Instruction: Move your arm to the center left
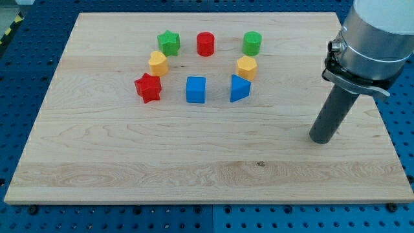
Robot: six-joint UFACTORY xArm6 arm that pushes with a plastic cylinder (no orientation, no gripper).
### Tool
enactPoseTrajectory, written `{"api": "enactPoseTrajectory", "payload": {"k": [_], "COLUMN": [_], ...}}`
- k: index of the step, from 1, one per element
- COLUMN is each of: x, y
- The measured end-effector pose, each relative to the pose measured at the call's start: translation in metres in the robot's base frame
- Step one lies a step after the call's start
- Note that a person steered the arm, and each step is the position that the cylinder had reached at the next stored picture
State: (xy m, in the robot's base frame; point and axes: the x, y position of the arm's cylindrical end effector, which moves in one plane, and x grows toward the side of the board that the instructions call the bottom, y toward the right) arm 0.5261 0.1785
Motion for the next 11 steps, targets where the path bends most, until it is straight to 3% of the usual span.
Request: {"api": "enactPoseTrajectory", "payload": {"k": [4, 5, 7, 8, 10, 11], "x": [0.006, 0.011, -0.005, -0.068, -0.240, -0.287], "y": [-0.006, -0.085, -0.299, -0.384, -0.368, -0.341]}}
